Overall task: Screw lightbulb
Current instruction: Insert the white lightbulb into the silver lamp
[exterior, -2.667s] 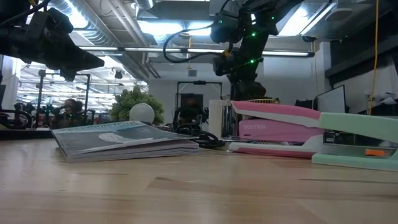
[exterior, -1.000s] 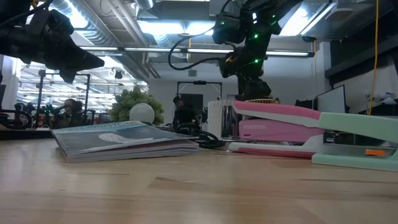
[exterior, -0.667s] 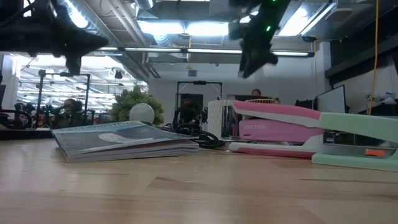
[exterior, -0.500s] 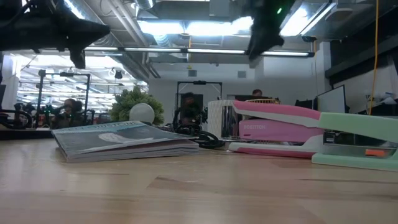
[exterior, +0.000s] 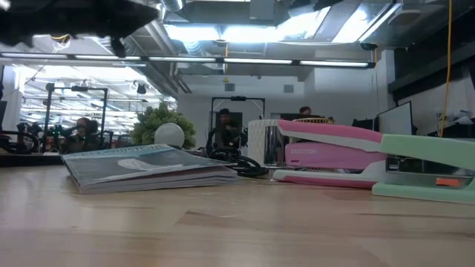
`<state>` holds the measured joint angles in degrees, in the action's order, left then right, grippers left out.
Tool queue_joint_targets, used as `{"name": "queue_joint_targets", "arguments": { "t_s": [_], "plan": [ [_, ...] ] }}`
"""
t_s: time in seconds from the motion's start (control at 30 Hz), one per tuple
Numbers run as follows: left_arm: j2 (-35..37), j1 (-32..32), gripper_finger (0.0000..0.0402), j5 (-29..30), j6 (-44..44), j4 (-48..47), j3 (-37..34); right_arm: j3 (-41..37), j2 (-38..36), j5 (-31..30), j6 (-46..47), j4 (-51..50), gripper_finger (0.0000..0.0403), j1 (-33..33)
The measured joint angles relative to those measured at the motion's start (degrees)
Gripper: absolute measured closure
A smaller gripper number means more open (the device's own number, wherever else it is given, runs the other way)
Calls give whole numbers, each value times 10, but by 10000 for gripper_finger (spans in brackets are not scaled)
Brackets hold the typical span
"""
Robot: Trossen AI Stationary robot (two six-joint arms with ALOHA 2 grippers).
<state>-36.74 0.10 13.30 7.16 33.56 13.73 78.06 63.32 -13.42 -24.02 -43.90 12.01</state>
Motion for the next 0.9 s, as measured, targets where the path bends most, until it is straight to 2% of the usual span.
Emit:
{"name": "queue_joint_targets", "arguments": {
  "t_s": [0.23,0.33,0.53,0.77,0.9],
  "plan": [
    [-123,9,398,52,-61,-247,165,0,-15,17,29,-23,203,0],
    [-157,15,398,53,-51,-284,201,0,-15,25,30,-54,203,0],
    [-198,27,398,53,-85,-303,211,0,-14,26,31,-97,203,0],
    [-232,48,398,54,50,-490,211,0,-14,26,43,-128,203,0],
    [-263,53,398,54,111,-542,211,0,-14,26,43,-128,203,0]
  ]
}}
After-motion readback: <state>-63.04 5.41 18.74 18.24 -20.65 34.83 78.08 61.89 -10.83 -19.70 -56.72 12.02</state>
